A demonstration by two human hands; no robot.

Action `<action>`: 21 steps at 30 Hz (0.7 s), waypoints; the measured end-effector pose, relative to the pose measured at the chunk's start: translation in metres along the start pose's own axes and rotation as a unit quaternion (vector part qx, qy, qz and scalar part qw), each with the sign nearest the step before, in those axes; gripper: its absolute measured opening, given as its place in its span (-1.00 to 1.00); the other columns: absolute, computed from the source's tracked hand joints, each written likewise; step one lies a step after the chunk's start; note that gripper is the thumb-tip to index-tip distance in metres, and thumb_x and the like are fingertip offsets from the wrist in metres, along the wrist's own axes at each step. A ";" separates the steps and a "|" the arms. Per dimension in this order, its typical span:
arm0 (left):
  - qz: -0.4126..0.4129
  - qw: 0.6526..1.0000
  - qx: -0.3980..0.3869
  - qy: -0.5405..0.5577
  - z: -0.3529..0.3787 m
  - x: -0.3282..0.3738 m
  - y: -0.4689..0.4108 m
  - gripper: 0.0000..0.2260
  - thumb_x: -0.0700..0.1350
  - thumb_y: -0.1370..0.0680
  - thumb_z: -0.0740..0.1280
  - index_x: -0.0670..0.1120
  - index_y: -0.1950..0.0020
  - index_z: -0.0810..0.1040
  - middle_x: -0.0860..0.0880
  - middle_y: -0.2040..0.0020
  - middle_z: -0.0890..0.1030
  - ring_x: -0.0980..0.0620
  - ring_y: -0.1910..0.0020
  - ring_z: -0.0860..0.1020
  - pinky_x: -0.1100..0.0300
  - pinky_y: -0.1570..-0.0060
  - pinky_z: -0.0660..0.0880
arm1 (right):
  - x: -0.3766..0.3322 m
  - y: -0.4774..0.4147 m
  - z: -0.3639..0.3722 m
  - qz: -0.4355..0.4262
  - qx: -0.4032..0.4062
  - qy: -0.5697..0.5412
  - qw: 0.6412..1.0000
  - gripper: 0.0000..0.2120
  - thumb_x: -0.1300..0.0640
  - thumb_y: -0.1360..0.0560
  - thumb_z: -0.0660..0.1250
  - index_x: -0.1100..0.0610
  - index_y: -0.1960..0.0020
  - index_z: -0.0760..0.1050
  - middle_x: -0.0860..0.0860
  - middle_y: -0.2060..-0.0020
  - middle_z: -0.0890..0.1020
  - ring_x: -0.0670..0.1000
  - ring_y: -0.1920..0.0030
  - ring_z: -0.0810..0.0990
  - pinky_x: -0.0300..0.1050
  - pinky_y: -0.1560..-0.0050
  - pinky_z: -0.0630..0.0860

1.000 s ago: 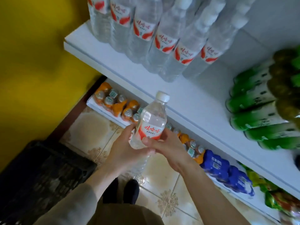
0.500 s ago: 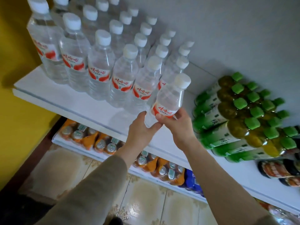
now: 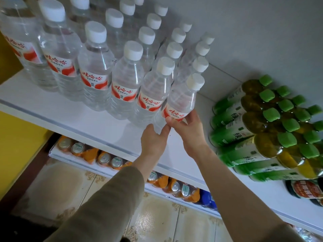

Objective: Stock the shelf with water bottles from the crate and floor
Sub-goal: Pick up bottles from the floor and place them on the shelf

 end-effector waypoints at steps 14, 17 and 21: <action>0.031 0.998 -0.020 -0.053 0.000 0.001 -0.008 -0.67 0.04 -0.57 0.20 -0.10 -0.26 0.43 0.06 -0.02 0.44 0.13 0.02 0.39 0.25 -0.04 0.32 | 0.003 -0.003 0.004 0.006 0.028 0.029 0.999 -0.49 0.22 -0.37 0.48 0.16 -0.27 0.39 0.04 -0.16 0.58 0.02 -0.20 0.55 -0.08 -0.14 0.55; 0.035 0.998 -0.021 -0.053 -0.001 0.002 -0.007 -0.67 0.02 -0.57 0.20 -0.11 -0.26 0.44 0.02 -0.04 0.48 0.13 0.03 0.37 0.26 -0.03 0.31 | 0.000 -0.002 0.003 -0.001 0.027 0.037 0.999 -0.51 0.22 -0.38 0.47 0.17 -0.26 0.40 0.03 -0.14 0.59 0.00 -0.16 0.56 -0.18 -0.06 0.57; 0.034 0.998 -0.024 -0.053 -0.002 0.005 -0.006 -0.66 0.03 -0.57 0.20 -0.12 -0.26 0.44 -0.09 -0.20 0.53 0.12 0.03 0.37 0.26 -0.02 0.30 | -0.001 -0.002 0.003 -0.004 0.023 0.052 0.998 -0.54 0.21 -0.39 0.46 0.17 -0.24 0.40 0.03 -0.12 0.60 0.00 -0.12 0.57 -0.26 0.03 0.55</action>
Point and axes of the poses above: each hand's wrist, its own y-axis away from the middle knuckle, its own z-axis out of the palm, x = y × z, the point moved 3 cm from there along -y, towards the middle knuckle
